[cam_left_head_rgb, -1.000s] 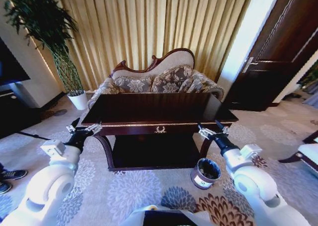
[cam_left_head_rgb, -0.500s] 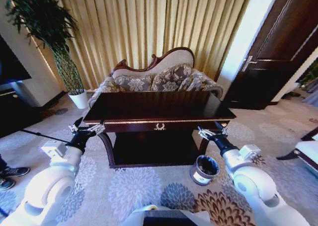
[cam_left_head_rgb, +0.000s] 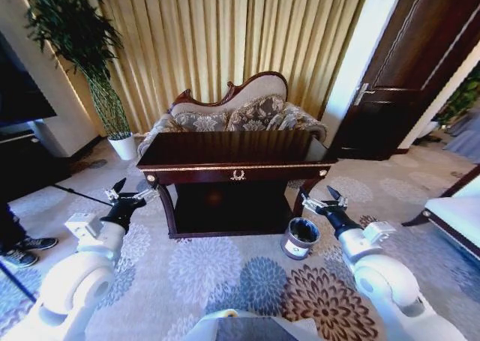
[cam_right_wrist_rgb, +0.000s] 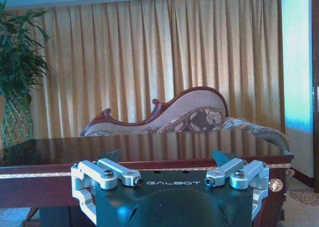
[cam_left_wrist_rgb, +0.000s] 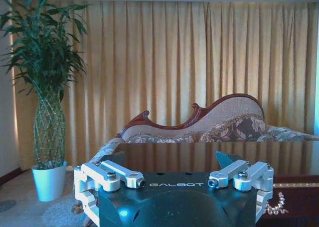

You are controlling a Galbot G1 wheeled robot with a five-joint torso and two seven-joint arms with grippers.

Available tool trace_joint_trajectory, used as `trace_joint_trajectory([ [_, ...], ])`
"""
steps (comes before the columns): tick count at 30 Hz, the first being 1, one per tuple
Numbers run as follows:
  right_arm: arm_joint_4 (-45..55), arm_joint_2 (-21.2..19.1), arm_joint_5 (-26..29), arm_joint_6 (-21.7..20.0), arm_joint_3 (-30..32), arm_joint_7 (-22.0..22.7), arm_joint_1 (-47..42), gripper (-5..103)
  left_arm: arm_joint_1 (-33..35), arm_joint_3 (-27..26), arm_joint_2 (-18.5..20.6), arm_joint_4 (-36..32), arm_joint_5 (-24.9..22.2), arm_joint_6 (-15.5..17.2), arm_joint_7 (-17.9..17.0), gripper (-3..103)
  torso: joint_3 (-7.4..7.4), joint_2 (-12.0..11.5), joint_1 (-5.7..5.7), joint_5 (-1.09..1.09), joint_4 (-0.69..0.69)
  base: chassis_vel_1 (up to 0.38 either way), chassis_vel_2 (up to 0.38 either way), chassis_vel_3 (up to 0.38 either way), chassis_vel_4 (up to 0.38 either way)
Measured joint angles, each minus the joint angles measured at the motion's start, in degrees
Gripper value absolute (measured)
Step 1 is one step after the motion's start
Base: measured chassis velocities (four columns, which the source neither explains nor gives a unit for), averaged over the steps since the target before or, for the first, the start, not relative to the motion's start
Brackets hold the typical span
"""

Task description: Move to the front of the table and place the trash on the table into the trash bin.

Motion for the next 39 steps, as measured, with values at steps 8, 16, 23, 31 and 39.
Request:
trace_joint_trajectory([
  [8,0.42,-0.04,0.12,0.02,0.58,0.01,-0.50,100,0.10,-0.09,-0.12,0.01,0.00,-0.06,0.00,100,-0.01,0.01,0.00,-0.04,-0.02,0.231,-0.229,-0.237,0.215],
  [16,0.51,0.00,0.16,0.04,1.08,0.01,-0.96,100,0.02,-0.09,-0.16,0.01,0.00,-0.10,-0.01,100,0.01,-0.01,0.04,0.00,-0.02,0.224,-0.207,-0.226,0.223],
  [23,0.49,0.08,0.23,0.08,1.39,0.02,-1.21,100,0.00,0.08,-0.21,0.01,0.04,-0.12,0.00,100,0.00,-0.01,0.01,0.03,-0.03,0.226,-0.245,-0.225,0.253],
  [31,0.16,0.34,0.22,0.20,1.37,0.03,-1.33,100,-0.02,0.13,-0.07,0.01,0.24,-0.12,-0.07,100,0.00,0.00,0.00,0.05,-0.05,0.259,-0.271,-0.262,0.256],
  [39,-0.84,0.49,-0.26,1.33,1.29,0.09,-1.35,100,0.03,0.29,-0.14,0.06,0.37,-0.12,-0.09,100,-0.01,0.01,-0.02,0.02,-0.04,0.231,-0.229,-0.211,0.245],
])
